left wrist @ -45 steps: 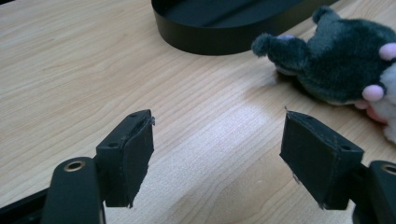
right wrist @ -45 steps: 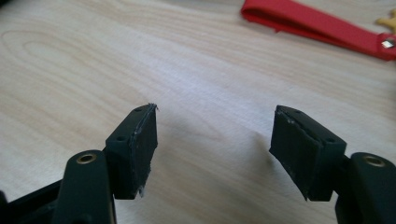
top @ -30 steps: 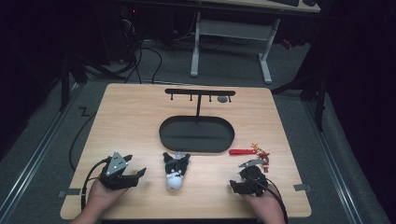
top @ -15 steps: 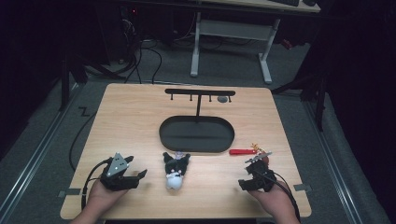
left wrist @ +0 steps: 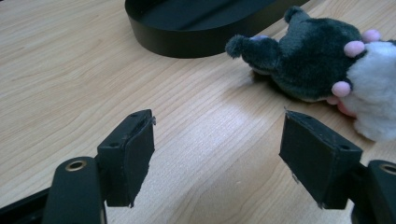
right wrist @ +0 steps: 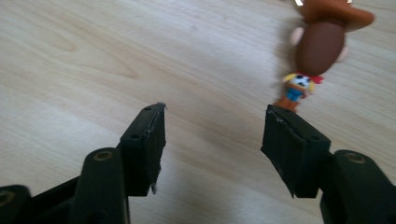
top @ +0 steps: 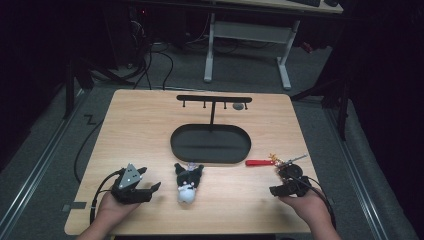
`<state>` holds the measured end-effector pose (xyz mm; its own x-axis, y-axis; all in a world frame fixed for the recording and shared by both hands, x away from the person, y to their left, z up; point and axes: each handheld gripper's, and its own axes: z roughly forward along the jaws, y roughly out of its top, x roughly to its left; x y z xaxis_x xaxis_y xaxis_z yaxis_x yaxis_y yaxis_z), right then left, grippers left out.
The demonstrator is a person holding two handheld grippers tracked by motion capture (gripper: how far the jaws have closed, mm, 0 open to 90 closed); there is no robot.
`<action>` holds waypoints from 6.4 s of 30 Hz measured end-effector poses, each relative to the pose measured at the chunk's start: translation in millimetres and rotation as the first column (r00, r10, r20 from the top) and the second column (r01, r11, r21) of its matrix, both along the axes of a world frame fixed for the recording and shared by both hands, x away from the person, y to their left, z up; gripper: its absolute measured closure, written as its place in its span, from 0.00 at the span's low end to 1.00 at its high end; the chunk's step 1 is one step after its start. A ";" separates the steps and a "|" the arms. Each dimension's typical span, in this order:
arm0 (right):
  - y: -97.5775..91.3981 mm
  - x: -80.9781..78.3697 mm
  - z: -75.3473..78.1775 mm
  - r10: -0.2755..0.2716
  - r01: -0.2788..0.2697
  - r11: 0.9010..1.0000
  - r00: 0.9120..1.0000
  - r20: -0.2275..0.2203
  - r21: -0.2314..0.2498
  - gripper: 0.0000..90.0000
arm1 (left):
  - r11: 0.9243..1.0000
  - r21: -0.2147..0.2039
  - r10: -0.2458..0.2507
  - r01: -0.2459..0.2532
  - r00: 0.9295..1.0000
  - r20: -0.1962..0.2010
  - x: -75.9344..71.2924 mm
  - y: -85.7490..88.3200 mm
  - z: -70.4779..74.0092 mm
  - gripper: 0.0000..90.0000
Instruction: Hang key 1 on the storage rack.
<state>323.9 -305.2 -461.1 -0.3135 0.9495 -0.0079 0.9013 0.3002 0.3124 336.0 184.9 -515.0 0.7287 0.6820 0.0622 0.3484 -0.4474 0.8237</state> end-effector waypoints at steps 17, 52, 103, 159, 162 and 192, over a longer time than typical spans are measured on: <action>-24.0 41.5 2.9 -0.097 0.097 0.995 0.995 -0.021 0.018 0.43 | 1.000 0.009 -0.021 0.021 1.000 0.006 -0.3 -1.4 -0.4 0.29; -19.4 76.0 -24.9 -0.109 0.105 0.993 0.989 -0.096 -0.046 0.55 | 0.999 0.021 -0.046 0.046 0.999 -0.011 -0.8 -1.3 -2.8 0.29; -11.1 60.6 4.8 0.005 -0.006 1.000 0.992 -0.126 -0.011 0.74 | 0.999 0.015 -0.051 0.051 0.999 -0.014 -3.5 0.8 -2.6 0.30; 54.3 85.7 151.8 0.104 -0.104 0.995 0.992 -0.074 0.012 0.74 | 0.998 -0.004 -0.070 0.070 0.998 -0.003 -5.4 1.5 0.0 0.29; 56.6 90.6 153.0 0.105 -0.105 0.994 0.992 -0.068 0.009 0.74 | 0.997 -0.002 -0.072 0.072 0.997 -0.003 -5.6 1.8 0.0 0.29; 70.3 141.9 170.0 0.075 -0.075 0.997 0.997 -0.009 0.017 0.74 | 0.996 0.009 -0.090 0.089 0.996 0.001 -4.8 -1.2 -0.3 0.29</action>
<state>465.8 -234.9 -291.1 -0.3841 0.9232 0.0107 0.8792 0.3622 0.3096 331.2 183.7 -515.3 0.7867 0.6135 0.0690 0.3054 -0.4838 0.8202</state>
